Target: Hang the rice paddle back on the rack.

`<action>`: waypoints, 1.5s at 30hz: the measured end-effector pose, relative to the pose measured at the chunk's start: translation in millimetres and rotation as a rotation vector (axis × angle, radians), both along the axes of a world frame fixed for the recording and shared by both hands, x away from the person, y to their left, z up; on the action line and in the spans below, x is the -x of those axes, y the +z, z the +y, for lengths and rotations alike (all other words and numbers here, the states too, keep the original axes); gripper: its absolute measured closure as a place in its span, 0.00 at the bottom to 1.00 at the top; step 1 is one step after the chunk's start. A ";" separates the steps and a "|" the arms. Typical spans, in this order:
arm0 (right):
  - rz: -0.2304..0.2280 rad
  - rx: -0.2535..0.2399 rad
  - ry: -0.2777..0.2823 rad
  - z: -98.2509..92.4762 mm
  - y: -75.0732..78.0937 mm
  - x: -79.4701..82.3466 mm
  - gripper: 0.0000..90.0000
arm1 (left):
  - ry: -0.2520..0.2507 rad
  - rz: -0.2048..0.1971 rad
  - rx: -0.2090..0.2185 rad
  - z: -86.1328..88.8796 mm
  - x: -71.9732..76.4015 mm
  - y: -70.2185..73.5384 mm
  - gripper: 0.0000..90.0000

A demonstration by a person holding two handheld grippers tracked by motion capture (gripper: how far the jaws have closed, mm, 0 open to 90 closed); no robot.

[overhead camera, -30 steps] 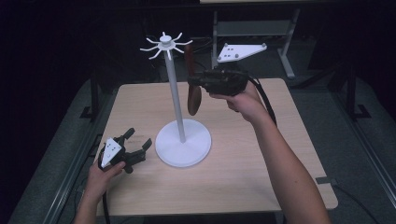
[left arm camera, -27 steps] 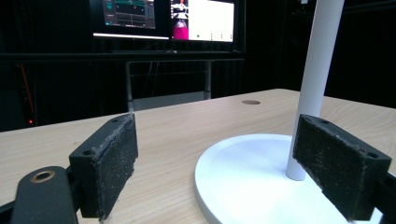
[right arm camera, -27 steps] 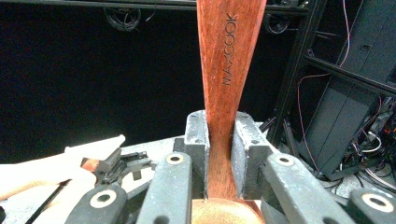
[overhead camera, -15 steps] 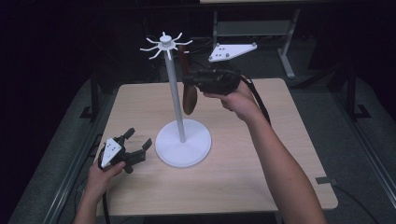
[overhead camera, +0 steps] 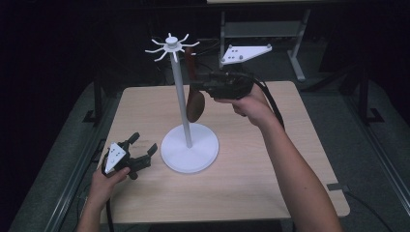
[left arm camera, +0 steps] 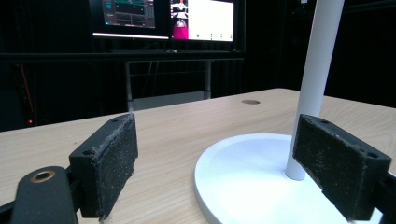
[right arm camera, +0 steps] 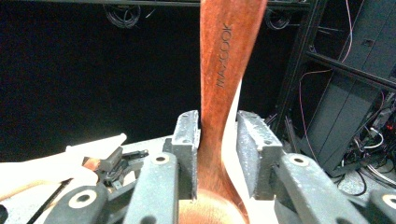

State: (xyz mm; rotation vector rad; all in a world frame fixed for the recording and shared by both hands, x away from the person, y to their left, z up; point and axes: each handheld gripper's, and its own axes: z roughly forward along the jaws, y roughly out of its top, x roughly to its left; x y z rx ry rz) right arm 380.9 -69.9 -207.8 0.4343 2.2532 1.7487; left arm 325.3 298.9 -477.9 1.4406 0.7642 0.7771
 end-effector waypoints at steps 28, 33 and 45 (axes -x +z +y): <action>0.067 0.007 -0.093 -65.5 -38.8 12.5 0.58 | 0.002 0.001 0.000 0.1 -0.2 0.0 0.15; 0.092 0.021 -0.121 -81.8 -55.1 17.5 0.55 | 0.003 0.001 0.001 0.1 -0.1 0.0 0.15; 0.152 0.031 -0.184 -117.4 -97.9 29.3 0.51 | 0.005 0.000 0.003 0.2 -0.1 -0.1 0.15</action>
